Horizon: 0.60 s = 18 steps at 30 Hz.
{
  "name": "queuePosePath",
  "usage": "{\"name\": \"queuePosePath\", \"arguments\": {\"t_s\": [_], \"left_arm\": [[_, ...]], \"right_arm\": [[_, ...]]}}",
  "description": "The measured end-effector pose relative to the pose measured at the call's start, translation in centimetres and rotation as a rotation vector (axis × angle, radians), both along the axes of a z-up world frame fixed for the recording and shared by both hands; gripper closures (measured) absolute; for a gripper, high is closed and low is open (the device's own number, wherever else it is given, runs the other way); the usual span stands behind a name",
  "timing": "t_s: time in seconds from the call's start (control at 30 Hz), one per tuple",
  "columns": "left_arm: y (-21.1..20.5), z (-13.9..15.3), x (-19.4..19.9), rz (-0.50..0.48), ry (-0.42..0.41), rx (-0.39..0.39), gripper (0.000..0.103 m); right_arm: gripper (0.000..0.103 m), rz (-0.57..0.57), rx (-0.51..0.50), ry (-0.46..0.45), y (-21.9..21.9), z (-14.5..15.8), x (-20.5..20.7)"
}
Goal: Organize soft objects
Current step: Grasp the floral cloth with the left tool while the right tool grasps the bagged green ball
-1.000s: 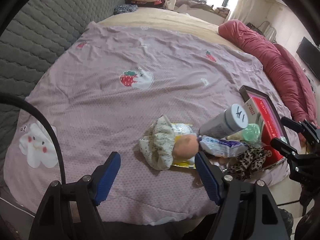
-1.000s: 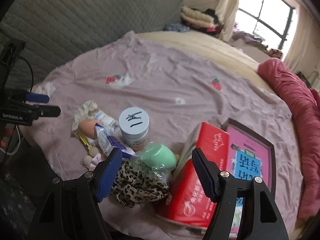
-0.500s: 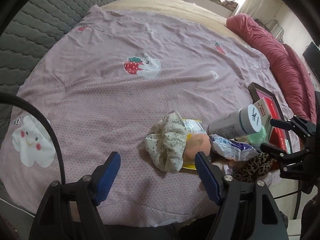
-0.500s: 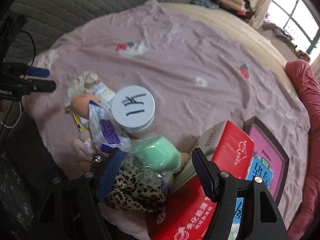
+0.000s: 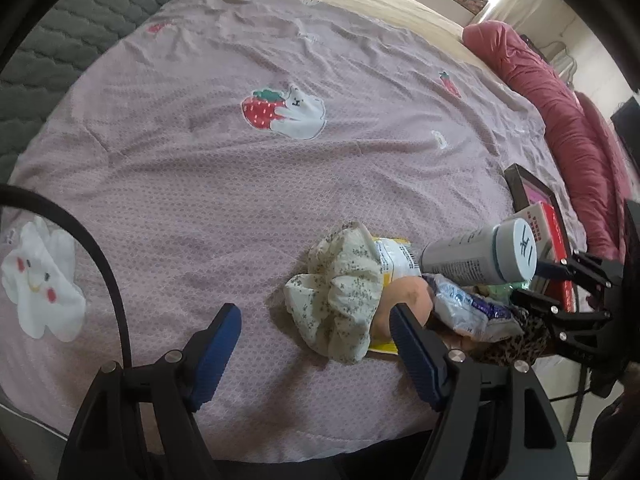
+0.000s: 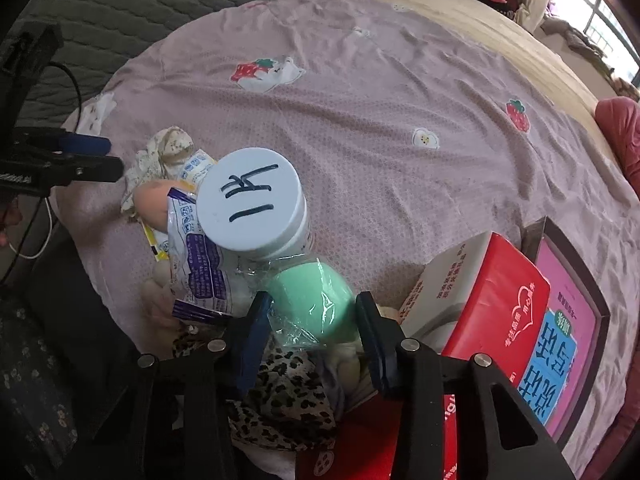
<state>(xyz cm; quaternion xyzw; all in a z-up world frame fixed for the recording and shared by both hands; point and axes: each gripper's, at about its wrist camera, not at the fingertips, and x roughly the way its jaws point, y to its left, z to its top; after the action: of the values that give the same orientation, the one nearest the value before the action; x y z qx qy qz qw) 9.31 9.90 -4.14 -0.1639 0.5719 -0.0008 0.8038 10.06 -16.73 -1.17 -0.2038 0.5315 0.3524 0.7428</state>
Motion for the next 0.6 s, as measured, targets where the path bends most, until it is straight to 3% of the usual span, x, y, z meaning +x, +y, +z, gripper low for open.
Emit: {"name": "queuePosePath", "arguments": {"t_s": [0.2, 0.4, 0.5, 0.57, 0.6], "left_arm": [[0.4, -1.9, 1.4, 0.038, 0.051, -0.039, 0.027], [1.5, -3.8, 2.9, 0.113, 0.087, -0.134, 0.028], [1.6, -4.2, 3.1, 0.107, 0.079, -0.173, 0.040], [1.7, -4.6, 3.2, 0.106, 0.094, -0.188, 0.058], [1.8, -4.8, 3.1, 0.109, 0.092, -0.219, 0.059]], "right_arm": [[0.060, -0.038, 0.021, -0.023, -0.9, 0.7, -0.7], [0.060, -0.091, 0.060, -0.052, -2.0, 2.4, -1.0], [0.060, -0.110, 0.082, -0.071, -2.5, 3.5, -1.4], [0.060, -0.127, 0.101, -0.076, -2.9, 4.1, -1.6], [0.060, -0.138, 0.107, -0.085, -3.0, 4.3, -1.8]]}}
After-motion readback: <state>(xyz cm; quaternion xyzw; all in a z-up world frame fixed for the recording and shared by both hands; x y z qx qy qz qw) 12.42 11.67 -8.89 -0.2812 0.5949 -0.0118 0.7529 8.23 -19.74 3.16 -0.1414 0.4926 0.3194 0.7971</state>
